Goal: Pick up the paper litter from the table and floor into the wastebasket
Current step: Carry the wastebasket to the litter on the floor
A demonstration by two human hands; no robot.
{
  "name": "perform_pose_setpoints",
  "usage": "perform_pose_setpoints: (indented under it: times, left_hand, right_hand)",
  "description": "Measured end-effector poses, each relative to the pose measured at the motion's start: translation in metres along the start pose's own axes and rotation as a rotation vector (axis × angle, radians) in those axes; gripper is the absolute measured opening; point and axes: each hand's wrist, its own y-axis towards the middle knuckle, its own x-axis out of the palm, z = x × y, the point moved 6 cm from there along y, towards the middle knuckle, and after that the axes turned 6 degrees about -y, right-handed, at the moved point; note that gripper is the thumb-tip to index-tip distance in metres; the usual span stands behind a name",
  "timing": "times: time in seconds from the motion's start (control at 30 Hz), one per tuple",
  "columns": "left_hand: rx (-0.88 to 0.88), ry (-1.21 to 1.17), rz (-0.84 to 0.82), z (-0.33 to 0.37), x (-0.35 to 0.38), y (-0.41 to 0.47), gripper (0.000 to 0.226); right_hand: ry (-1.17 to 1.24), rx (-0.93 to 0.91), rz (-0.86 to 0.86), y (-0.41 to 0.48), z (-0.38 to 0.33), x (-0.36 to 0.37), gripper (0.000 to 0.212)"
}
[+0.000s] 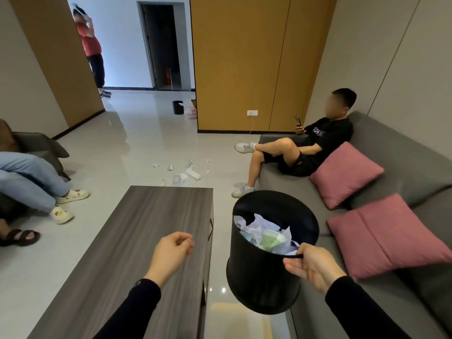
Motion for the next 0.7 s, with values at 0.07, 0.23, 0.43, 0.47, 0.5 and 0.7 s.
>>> perform_pose_setpoints:
  times: [0.07, 0.23, 0.43, 0.47, 0.5, 0.7]
  left_hand:
    - [0.001, -0.012, 0.010, 0.008, 0.007, 0.031, 0.014]
    - [-0.007, -0.017, 0.058, 0.026, 0.024, 0.107, 0.012]
    - [-0.013, -0.012, 0.146, 0.059, 0.052, 0.201, 0.013]
    - [-0.020, -0.015, 0.168, 0.067, 0.057, 0.218, 0.013]
    - [-0.029, -0.019, 0.190, 0.073, 0.062, 0.234, 0.012]
    - [-0.077, -0.028, 0.276, 0.099, 0.079, 0.313, 0.011]
  right_hand:
    - [-0.006, -0.003, -0.003, 0.028, -0.025, 0.011, 0.017]
    - [-0.035, 0.012, -0.051, 0.103, -0.078, 0.034, 0.019]
    - [-0.068, 0.019, -0.138, 0.205, -0.150, 0.060, 0.016]
    - [-0.078, 0.021, -0.164, 0.222, -0.165, 0.066, 0.014]
    - [-0.089, 0.021, -0.185, 0.239, -0.178, 0.071, 0.015]
    - [-0.140, -0.004, -0.222, 0.323, -0.257, 0.102, 0.025]
